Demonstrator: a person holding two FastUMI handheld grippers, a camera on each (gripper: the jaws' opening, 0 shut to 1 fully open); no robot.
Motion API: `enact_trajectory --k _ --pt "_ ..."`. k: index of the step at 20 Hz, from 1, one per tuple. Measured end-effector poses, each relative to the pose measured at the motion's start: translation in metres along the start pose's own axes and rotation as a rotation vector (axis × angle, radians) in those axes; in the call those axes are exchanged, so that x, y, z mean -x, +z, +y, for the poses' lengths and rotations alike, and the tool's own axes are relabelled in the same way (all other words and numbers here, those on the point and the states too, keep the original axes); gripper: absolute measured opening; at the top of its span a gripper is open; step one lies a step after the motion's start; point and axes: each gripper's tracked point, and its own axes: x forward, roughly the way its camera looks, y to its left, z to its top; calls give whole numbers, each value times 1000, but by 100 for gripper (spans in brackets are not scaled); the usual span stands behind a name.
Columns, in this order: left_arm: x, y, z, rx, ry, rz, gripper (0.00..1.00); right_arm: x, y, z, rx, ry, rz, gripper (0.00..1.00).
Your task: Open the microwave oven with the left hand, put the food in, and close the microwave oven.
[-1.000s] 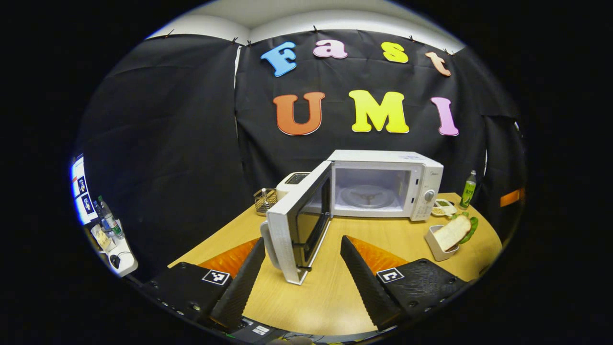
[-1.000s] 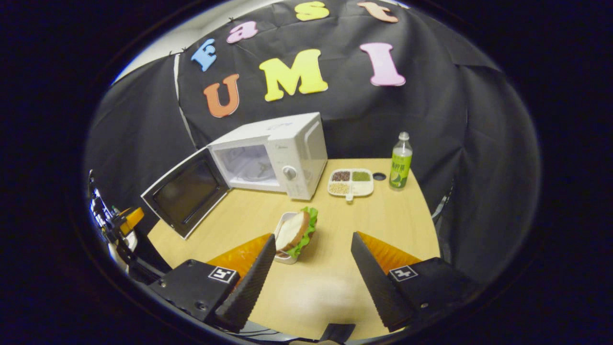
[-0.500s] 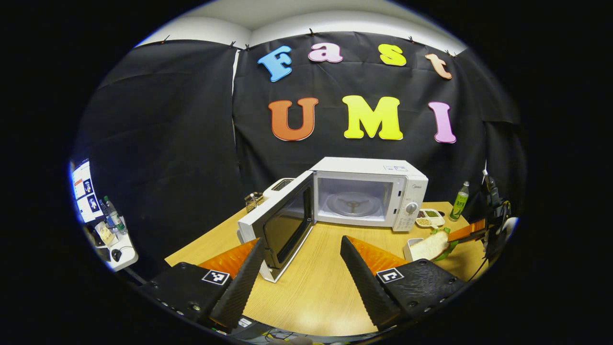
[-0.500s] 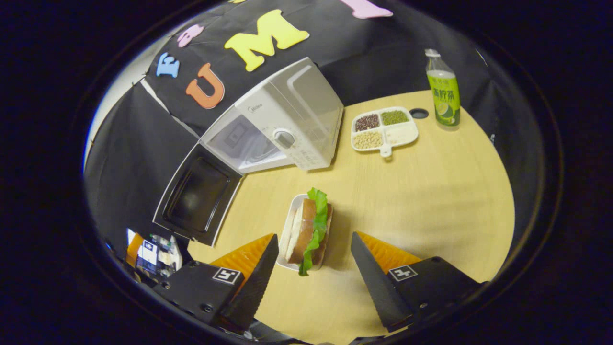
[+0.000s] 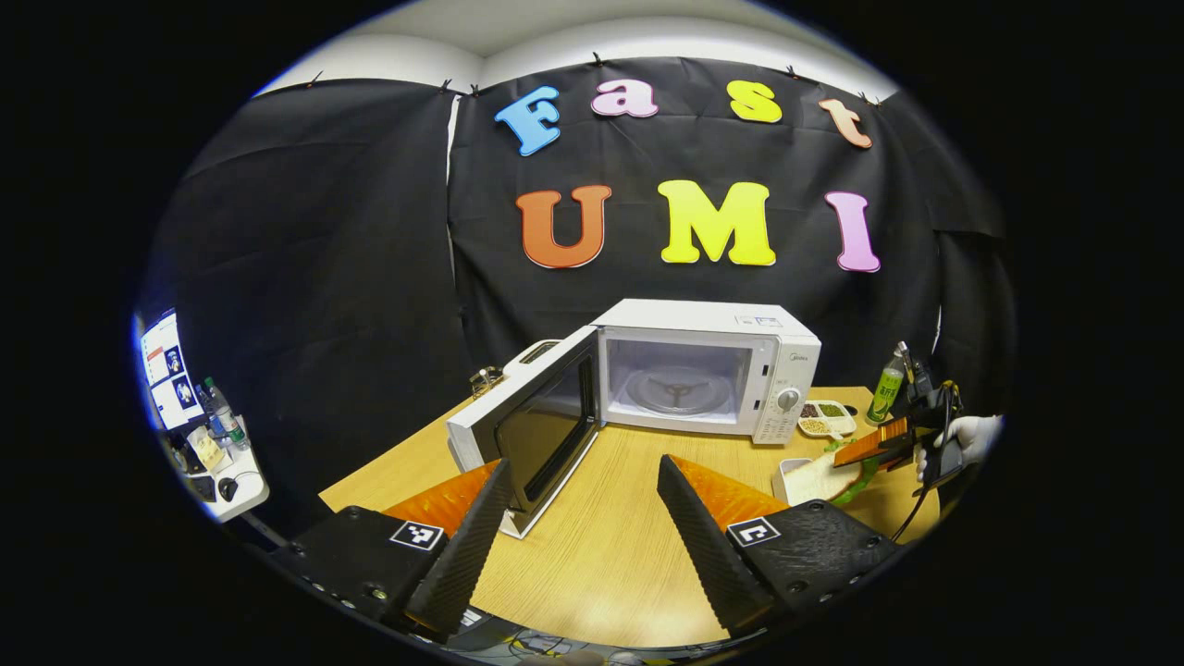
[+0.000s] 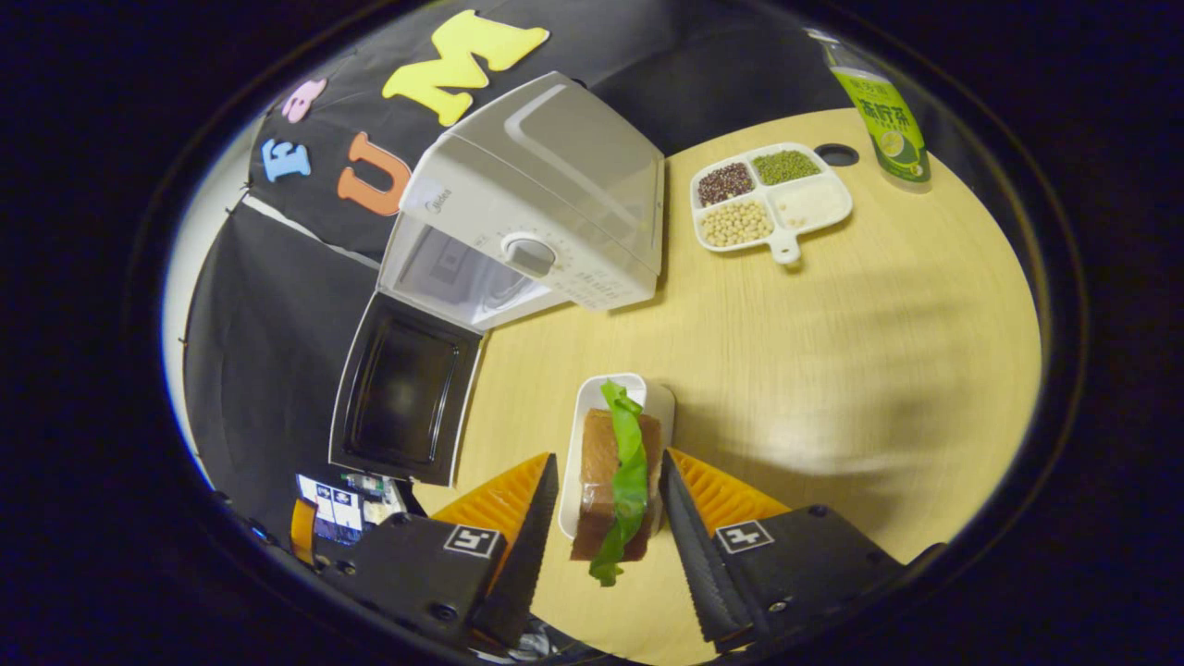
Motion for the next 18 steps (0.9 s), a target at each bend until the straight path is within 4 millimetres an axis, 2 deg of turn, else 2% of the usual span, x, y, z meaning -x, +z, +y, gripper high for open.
enact_trajectory --k 2,3,5,7,8,11,15,16,18 --pt "-5 0 3 4 -12 -1 95 -2 -3 2 -26 -4 16 60" --pt "-6 -1 5 6 -18 -1 95 -4 -4 0 -35 -17 19 46" --pt "-10 -2 11 11 -32 -1 95 -2 -3 -2 -59 -37 8 33" --pt "-14 -5 16 25 -46 4 95 1 -3 3 -65 -45 -7 41" --pt "-15 -5 20 27 -51 6 96 5 -2 7 -54 -49 -12 31" --pt "-18 -5 28 23 -81 0 95 21 7 29 -23 -56 -62 30" --pt "-22 -1 38 9 -122 -11 95 39 25 81 0 -12 -155 31" --pt "-22 2 41 8 -132 -15 95 40 29 96 8 -3 -177 39" --pt "-24 5 42 5 -162 -20 95 36 38 126 12 28 -236 39"
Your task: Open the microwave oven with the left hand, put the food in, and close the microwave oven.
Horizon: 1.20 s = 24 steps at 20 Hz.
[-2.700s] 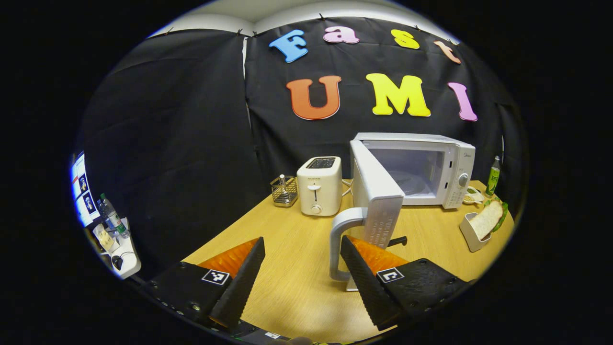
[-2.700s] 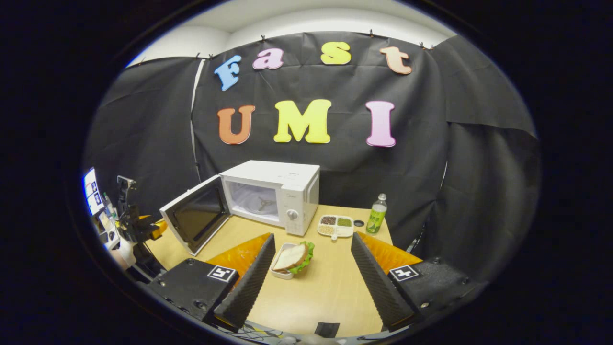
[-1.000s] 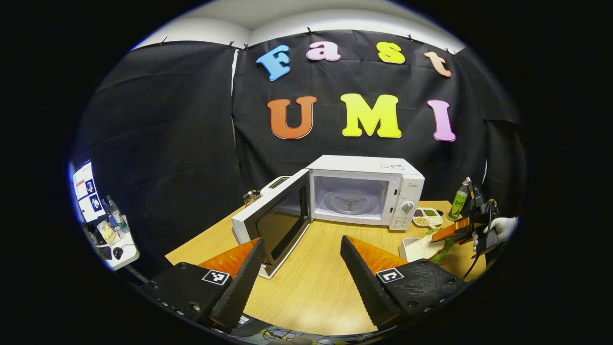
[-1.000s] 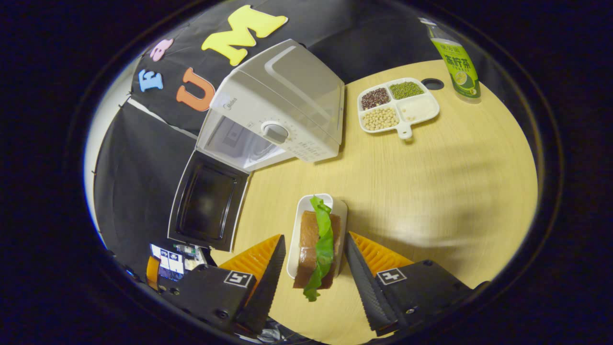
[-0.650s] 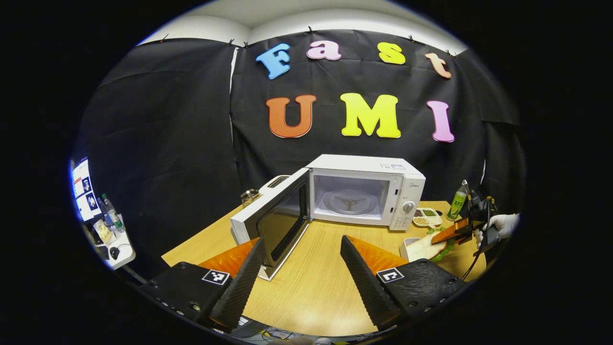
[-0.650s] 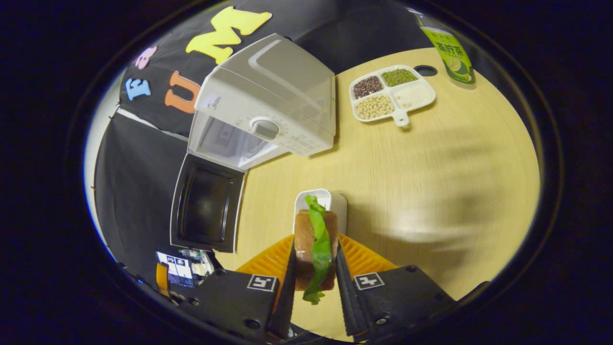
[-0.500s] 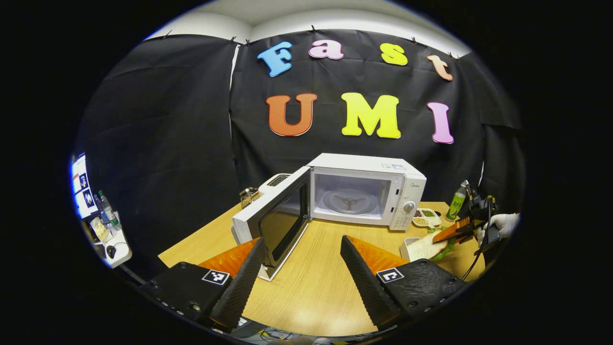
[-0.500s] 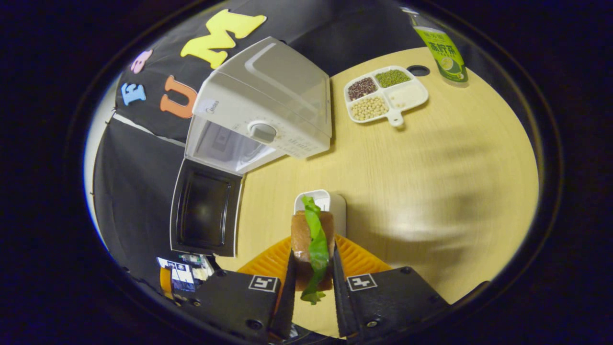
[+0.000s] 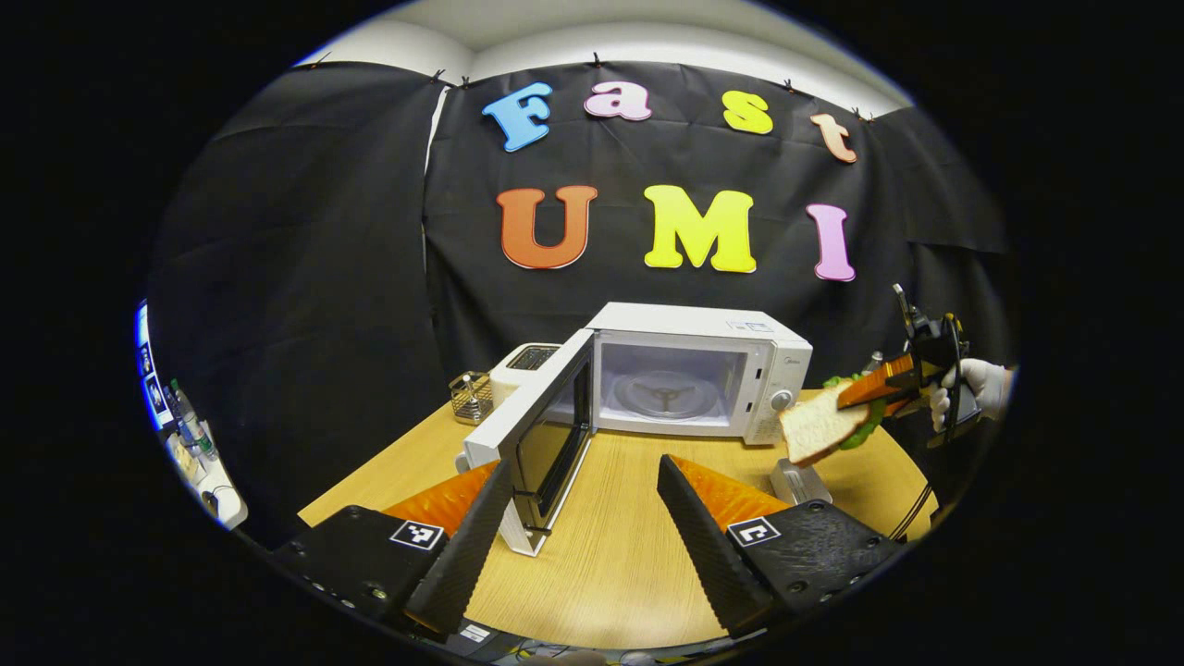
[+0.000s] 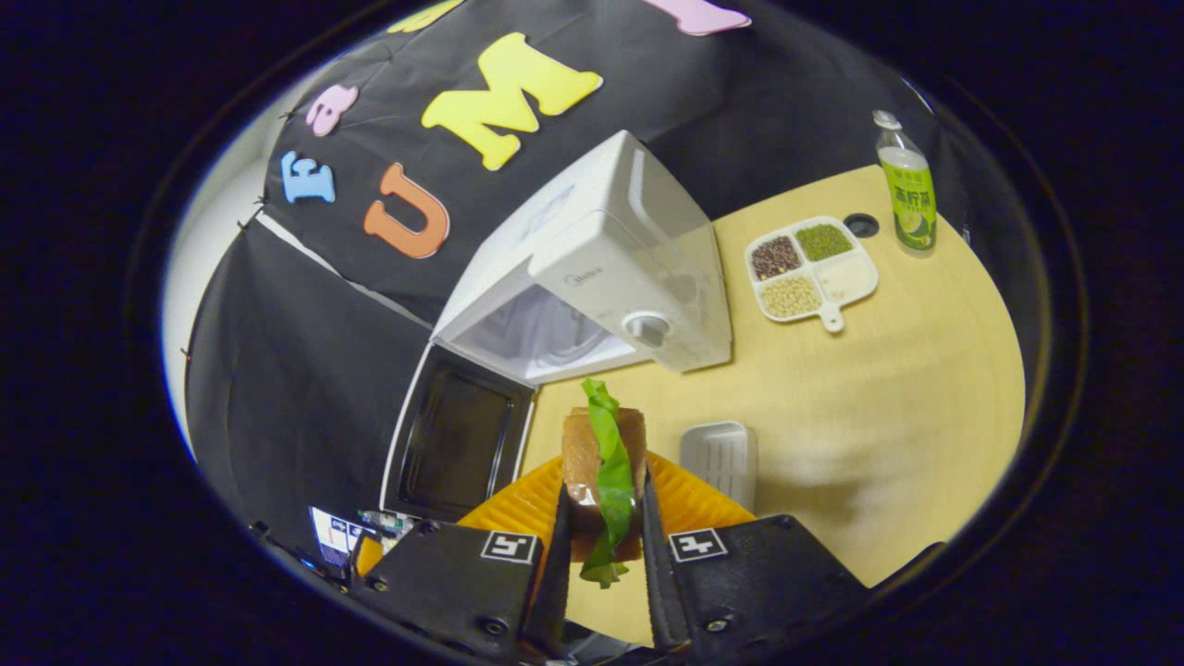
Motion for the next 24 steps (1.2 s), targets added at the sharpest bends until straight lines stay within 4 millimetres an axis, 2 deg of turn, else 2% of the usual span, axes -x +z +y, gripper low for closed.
enact_trajectory --k 1,2,3,4,5,6,8,12,15,19,22,23,24 --pt "-2 0 3 -3 -13 0 95 -7 2 15 -5 22 -26 39" --pt "-3 0 3 -8 -28 4 95 -15 5 28 -22 37 -60 30" --pt "-4 0 5 -15 -42 13 95 -26 8 39 -44 52 -99 37" --pt "-4 0 6 -22 -58 20 95 -39 12 49 -65 60 -146 29" --pt "-6 1 8 -26 -72 27 95 -51 16 57 -81 66 -194 29" --pt "-7 1 10 -28 -85 31 95 -66 19 65 -96 73 -239 36" --pt "-13 4 15 -42 -97 35 95 -97 24 76 -158 77 -330 36" --pt "-24 15 23 -51 -104 28 95 -167 31 74 -262 7 -458 36" --pt "-28 14 30 -50 -108 35 95 -210 36 74 -349 -19 -527 36" --pt "-31 12 38 -44 -112 51 95 -253 57 70 -418 -70 -643 36" --pt "-35 3 49 -45 -85 69 95 -285 68 77 -429 -81 -680 36" --pt "-35 0 51 -47 -79 75 95 -293 72 81 -433 -75 -691 28" --pt "-36 0 54 -50 -71 79 95 -301 74 82 -418 -77 -707 36"
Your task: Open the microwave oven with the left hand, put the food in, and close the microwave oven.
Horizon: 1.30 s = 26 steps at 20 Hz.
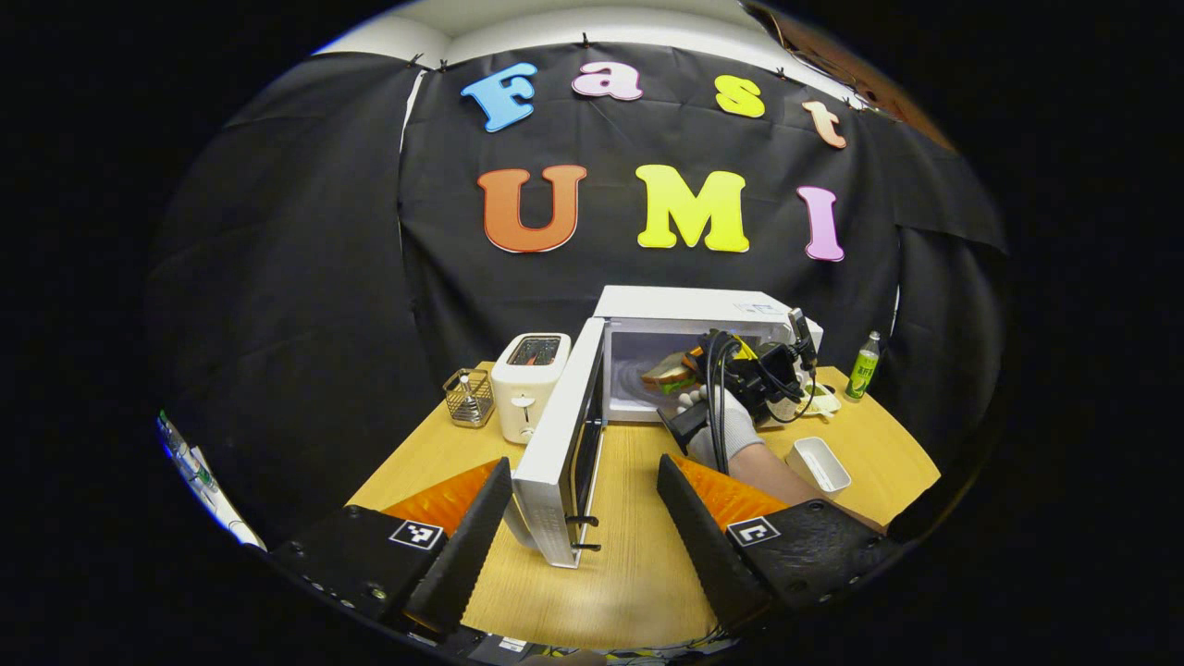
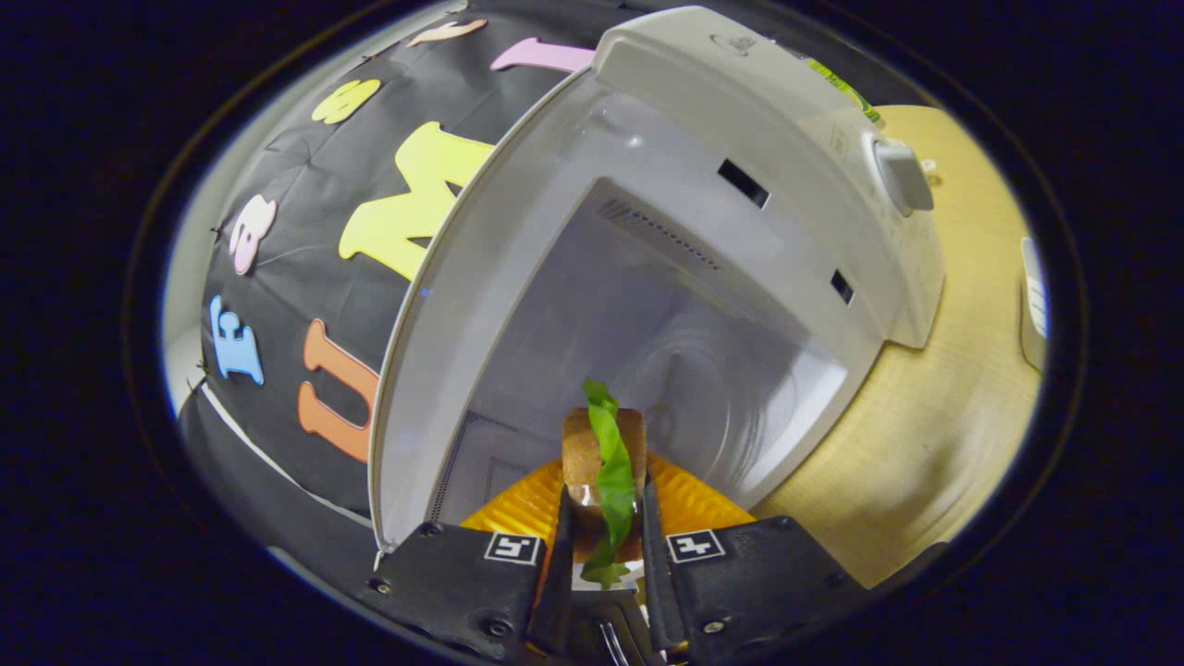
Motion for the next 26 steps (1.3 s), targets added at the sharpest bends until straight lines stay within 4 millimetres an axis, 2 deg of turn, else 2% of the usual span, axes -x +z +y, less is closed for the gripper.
enact_trajectory --k 2,4,5,7,8,11,13,14,15,16,18,19,20,22,26 --pt "-3 -2 2 18 4 3 95 -12 -6 -13 58 -34 -13 36" --pt "-5 -4 0 35 -3 4 95 -19 -4 -17 97 -50 -32 39" --pt "-5 -7 1 34 -1 4 95 -20 -5 -21 172 -79 -38 31" --pt "-7 -3 0 30 -1 -10 96 -20 -2 -29 329 -107 -58 38" --pt "-8 -1 0 27 2 -14 95 -20 2 -28 394 -113 -69 54" --pt "-9 -2 0 32 1 -27 96 -22 15 -25 629 -146 -111 57" --pt "-9 -1 -2 28 -4 -32 96 -26 19 -30 809 -188 -109 76" --pt "-9 -2 -2 27 -1 -32 95 -25 19 -27 852 -174 -106 91" --pt "-10 -2 -2 28 -2 -34 96 -21 19 -26 870 -162 -107 100" --pt "-10 -1 -2 25 3 -35 96 -17 21 -24 882 -155 -116 92" --pt "-8 0 1 19 8 -43 96 -9 26 -16 911 -139 -138 92" --pt "-9 1 2 17 11 -43 96 -5 28 -14 920 -131 -139 100" --pt "-8 1 3 14 14 -42 96 -1 28 -12 921 -123 -130 92" --pt "-5 3 4 12 16 -49 96 14 29 -4 931 -102 -106 92" --pt "1 16 5 -1 27 -79 96 52 46 25 980 -26 -97 92"
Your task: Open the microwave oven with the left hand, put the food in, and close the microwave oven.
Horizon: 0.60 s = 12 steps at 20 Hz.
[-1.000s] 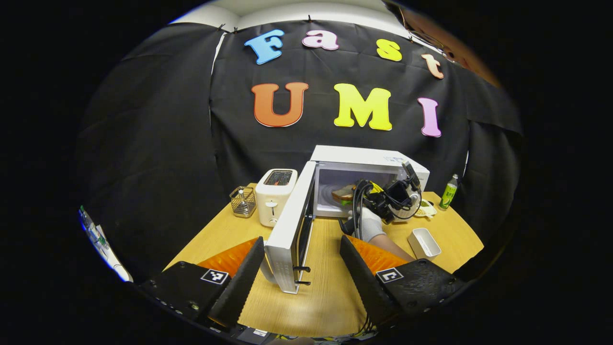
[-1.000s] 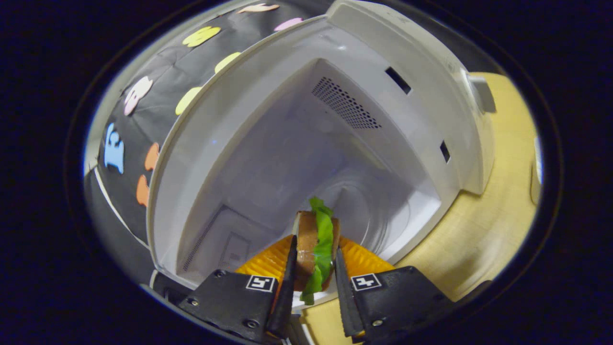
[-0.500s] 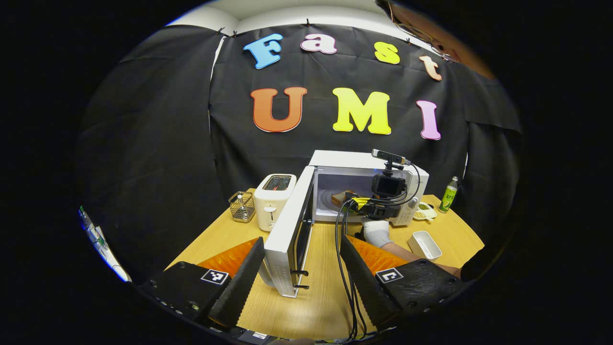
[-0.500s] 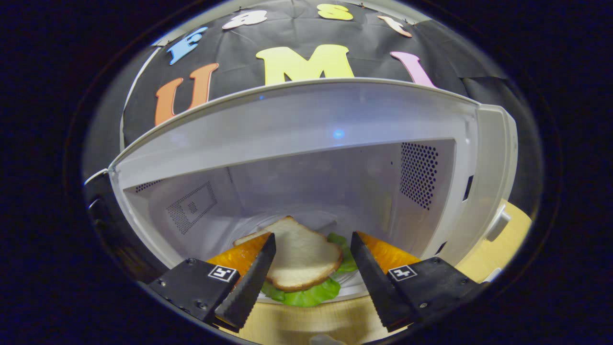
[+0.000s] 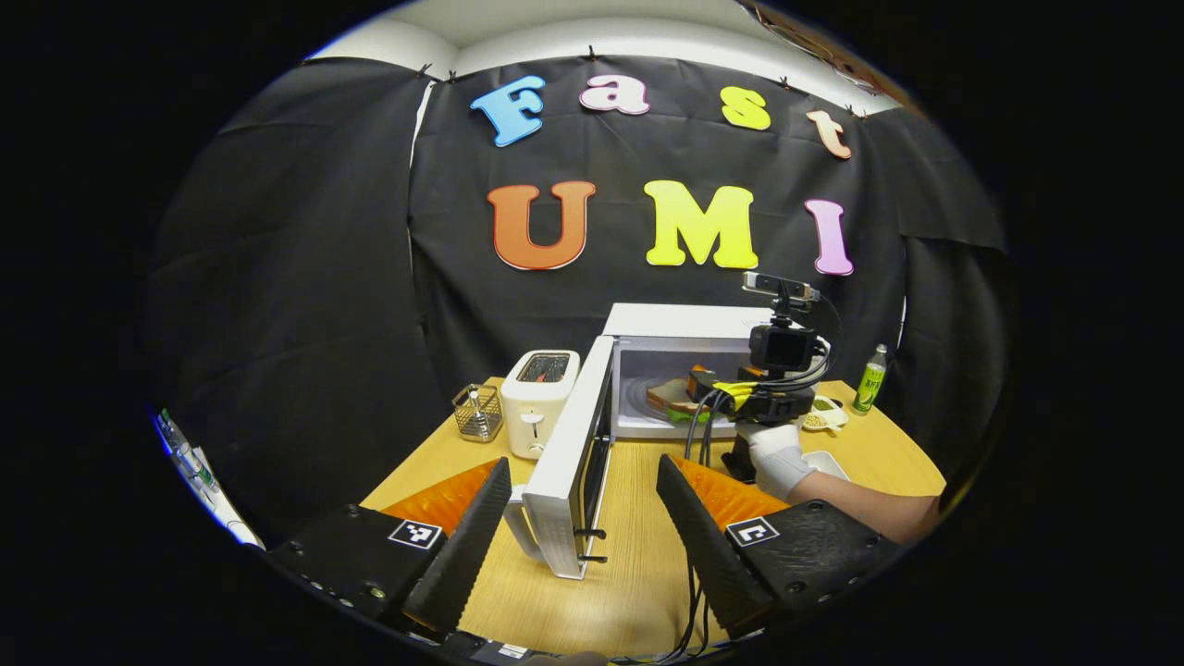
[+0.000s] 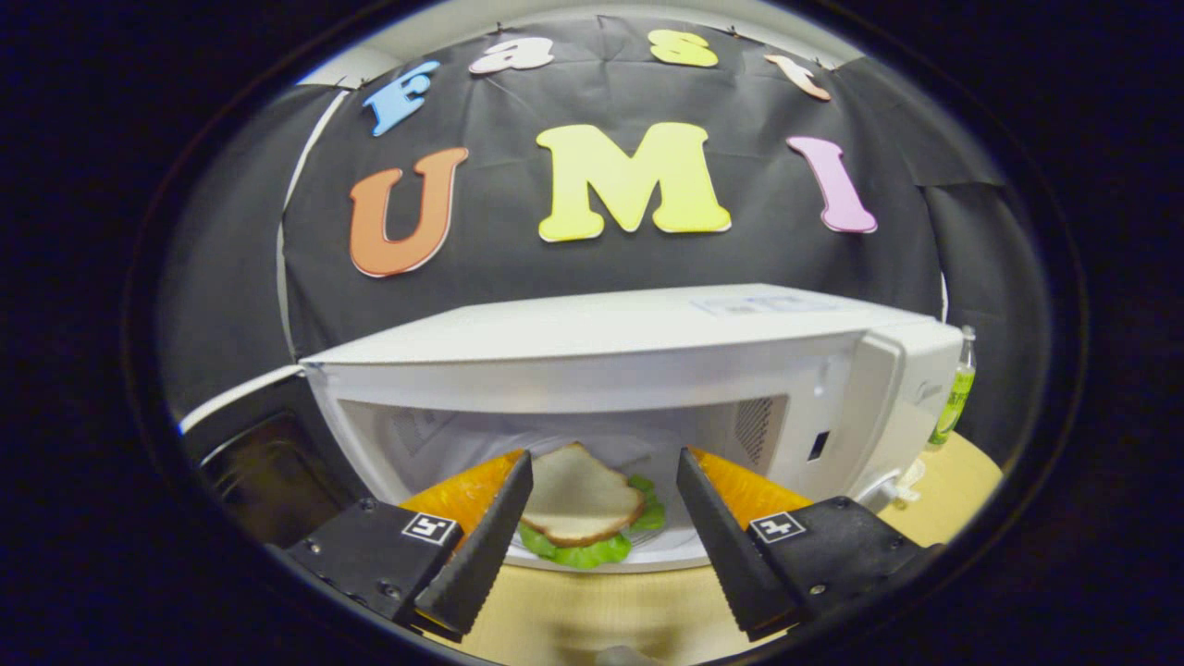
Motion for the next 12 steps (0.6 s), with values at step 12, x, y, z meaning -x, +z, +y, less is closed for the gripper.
enact_trajectory --k 12 --pt "11 43 7 11 17 -99 96 167 117 -86 151 119 -29 100"
